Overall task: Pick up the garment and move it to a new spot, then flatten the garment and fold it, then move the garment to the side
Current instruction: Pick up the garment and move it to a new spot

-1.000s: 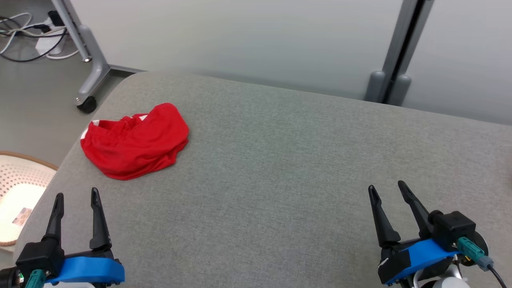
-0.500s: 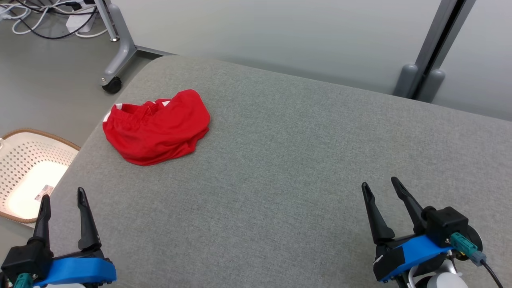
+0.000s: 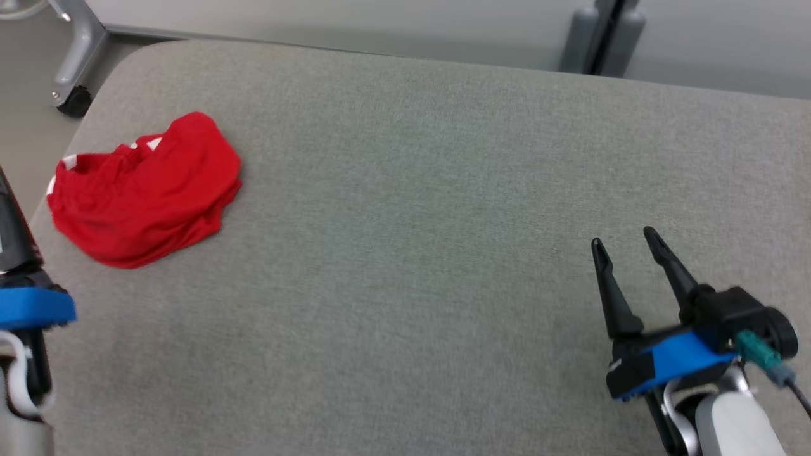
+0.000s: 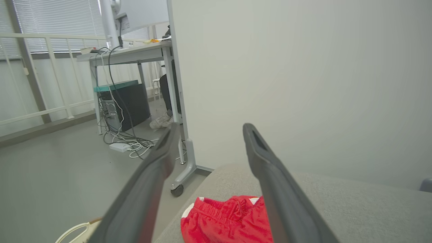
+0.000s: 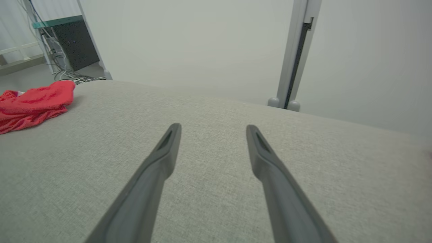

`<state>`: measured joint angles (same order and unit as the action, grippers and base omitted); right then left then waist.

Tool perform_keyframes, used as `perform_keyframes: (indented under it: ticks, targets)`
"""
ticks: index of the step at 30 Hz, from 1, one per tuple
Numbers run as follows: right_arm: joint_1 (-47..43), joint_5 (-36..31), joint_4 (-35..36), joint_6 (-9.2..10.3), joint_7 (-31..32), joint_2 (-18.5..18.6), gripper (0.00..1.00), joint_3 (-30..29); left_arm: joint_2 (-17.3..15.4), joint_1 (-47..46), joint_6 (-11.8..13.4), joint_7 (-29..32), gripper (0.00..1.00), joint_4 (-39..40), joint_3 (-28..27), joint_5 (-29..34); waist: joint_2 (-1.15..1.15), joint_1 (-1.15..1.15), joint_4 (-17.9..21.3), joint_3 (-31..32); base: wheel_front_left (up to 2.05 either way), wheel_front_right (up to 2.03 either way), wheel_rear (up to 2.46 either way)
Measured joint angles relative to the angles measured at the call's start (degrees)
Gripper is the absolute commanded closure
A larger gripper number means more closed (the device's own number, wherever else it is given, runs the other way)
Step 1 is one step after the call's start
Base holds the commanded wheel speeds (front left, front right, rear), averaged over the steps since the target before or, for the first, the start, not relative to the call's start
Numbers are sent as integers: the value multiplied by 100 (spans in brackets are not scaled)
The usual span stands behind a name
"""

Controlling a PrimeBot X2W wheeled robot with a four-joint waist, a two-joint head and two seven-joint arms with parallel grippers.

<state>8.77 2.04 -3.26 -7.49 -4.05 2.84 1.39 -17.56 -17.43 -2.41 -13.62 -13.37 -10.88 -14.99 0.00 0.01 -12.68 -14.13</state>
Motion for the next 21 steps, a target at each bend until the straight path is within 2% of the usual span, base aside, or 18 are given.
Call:
perform_keyframes:
  ticks: [7, 12, 18, 21]
  targets:
    - [85, -265, 604, 0, 181, 105, 0, -345, -584, -972, -114, 241, 0, -760, -266, -226, 0, 1, 479, -731, 0, 0, 0]
    - [136, -353, 951, 0, 301, 170, 0, -536, -894, -1542, -237, 452, 0, -1757, -281, -381, 0, 1, 711, -1177, 0, 0, 0]
    - [151, -400, 1201, 0, 348, 181, 0, -635, -1023, -2044, -369, 928, 0, -2930, -69, -519, 0, 1, 817, -1462, 0, 0, 0]
    - [151, -401, 1234, 0, 353, 199, 0, -672, -996, -2212, -416, 1419, 0, -3478, 63, -639, 0, 0, 802, -1494, 0, 0, 0]
